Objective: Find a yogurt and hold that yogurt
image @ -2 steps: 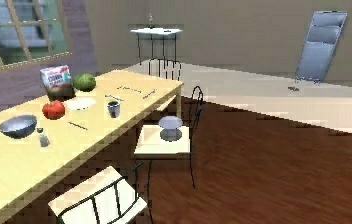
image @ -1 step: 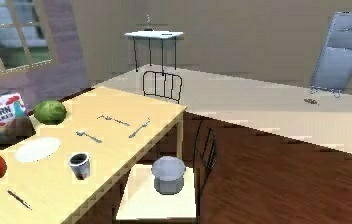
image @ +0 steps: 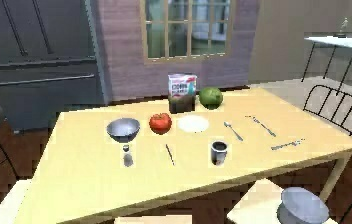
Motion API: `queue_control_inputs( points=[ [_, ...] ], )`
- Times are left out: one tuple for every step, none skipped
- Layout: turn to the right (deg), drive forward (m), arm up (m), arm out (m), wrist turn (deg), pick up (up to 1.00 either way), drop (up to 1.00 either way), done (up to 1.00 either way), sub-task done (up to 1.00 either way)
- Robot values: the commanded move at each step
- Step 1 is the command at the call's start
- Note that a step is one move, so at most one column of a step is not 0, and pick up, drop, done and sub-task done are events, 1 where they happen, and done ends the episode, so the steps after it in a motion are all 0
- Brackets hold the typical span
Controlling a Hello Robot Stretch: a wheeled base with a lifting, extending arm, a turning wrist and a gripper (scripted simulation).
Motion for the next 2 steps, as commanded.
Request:
queue_control_inputs(
  points=[
    [-45.0,0.00,0.00,0.00,0.0,0.00,0.00,0.00,0.00],
    [-27.0,0.00,0.00,0.00,0.0,0.00,0.00,0.00,0.00]
  ],
)
